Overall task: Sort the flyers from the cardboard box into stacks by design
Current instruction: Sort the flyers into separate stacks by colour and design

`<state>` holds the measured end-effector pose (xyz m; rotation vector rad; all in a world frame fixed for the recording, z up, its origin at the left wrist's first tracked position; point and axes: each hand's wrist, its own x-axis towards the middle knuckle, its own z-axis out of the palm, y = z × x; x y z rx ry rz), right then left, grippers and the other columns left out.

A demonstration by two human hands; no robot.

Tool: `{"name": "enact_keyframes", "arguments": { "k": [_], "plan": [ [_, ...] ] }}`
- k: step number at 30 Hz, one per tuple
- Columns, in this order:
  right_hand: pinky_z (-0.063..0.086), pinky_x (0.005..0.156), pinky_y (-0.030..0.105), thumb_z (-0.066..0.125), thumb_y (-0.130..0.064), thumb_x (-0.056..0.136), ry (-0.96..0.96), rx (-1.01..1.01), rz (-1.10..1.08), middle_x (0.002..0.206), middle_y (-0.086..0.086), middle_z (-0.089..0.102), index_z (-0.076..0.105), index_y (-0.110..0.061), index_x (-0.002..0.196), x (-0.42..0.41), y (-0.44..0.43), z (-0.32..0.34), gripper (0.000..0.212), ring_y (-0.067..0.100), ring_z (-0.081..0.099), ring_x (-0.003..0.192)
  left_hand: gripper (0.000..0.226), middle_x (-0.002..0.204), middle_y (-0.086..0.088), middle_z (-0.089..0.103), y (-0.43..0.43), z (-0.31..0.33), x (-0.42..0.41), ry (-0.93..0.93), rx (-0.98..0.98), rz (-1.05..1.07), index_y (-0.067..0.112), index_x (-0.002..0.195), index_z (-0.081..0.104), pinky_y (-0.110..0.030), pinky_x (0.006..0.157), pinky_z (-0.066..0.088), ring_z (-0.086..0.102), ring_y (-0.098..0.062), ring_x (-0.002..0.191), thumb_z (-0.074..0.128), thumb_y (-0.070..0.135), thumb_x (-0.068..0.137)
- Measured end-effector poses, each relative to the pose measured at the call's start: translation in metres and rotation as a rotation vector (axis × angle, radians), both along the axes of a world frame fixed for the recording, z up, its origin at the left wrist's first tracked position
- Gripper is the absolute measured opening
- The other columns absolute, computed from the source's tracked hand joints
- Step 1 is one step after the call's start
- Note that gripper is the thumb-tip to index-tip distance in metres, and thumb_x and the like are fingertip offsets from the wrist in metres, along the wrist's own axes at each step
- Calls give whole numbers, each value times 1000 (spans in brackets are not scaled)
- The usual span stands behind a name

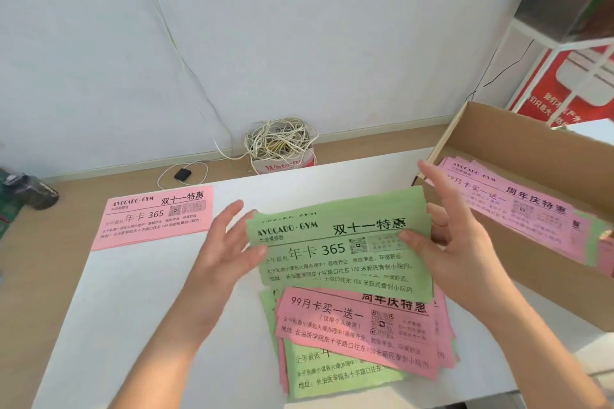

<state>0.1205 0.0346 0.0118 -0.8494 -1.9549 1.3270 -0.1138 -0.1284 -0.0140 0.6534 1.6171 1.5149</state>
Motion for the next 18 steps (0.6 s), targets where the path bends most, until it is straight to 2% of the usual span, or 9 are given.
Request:
{"name": "enact_keyframes", "arguments": {
  "k": [2,4,5,7,9,11,13,15,18],
  "plan": [
    [53,91,39,63,1,87,10,127,38,105,-6,69,27,-72,127,-8,-1,-7,91,16,64,104,69,118,0,66,8,5,-4,26,17,-36,34,127,49,-25,82,51,63,-16,107,75,-1,74],
    [48,83,14,66,0,85,-40,380,41,97,-8,67,23,-65,135,-16,-3,-13,93,20,62,89,51,97,3,70,13,5,-2,162,39,64,28,106,63,-21,71,52,66,-19,90,67,-13,76],
    [45,75,11,67,1,84,-66,507,21,95,-6,65,27,-56,139,-18,-3,-16,89,21,59,84,46,89,8,68,13,4,0,227,57,121,25,94,66,-19,68,51,65,-16,85,64,-17,76],
    [46,64,14,67,0,83,-96,644,-3,100,0,63,35,-37,141,-20,-4,-26,76,20,55,81,41,81,14,64,11,1,2,279,85,168,22,84,65,-17,65,50,64,-10,79,62,-19,77],
    [51,64,25,67,-5,85,-188,625,1,109,-3,61,33,-38,142,-20,-6,-42,74,16,58,82,44,87,11,64,9,-8,4,274,93,170,23,87,63,-19,67,52,65,-12,82,61,-20,77],
    [53,69,33,65,-12,88,-319,535,26,113,-19,52,27,-52,140,-20,-10,-54,75,7,57,87,50,95,-5,63,9,-21,5,213,69,152,24,97,59,-22,67,53,66,-18,86,58,-22,78],
    [48,68,15,64,-14,89,-335,488,66,106,-28,43,29,-54,136,-21,-14,-60,71,-6,52,91,53,95,-12,64,11,-28,5,195,29,149,24,105,54,-23,68,54,68,-17,86,58,-22,79],
    [42,70,3,64,-9,88,-285,407,40,106,-28,45,37,-47,133,-23,-14,-61,64,-12,49,94,57,98,-10,65,14,-33,4,204,22,142,29,106,54,-28,73,56,68,-20,90,58,-21,79],
    [38,73,0,62,-4,87,-243,326,-29,112,-24,46,42,-42,131,-28,-15,-60,61,-8,50,93,65,106,1,61,17,-39,5,249,12,136,39,110,53,-45,85,54,64,-28,97,58,-19,81]
  ]
}}
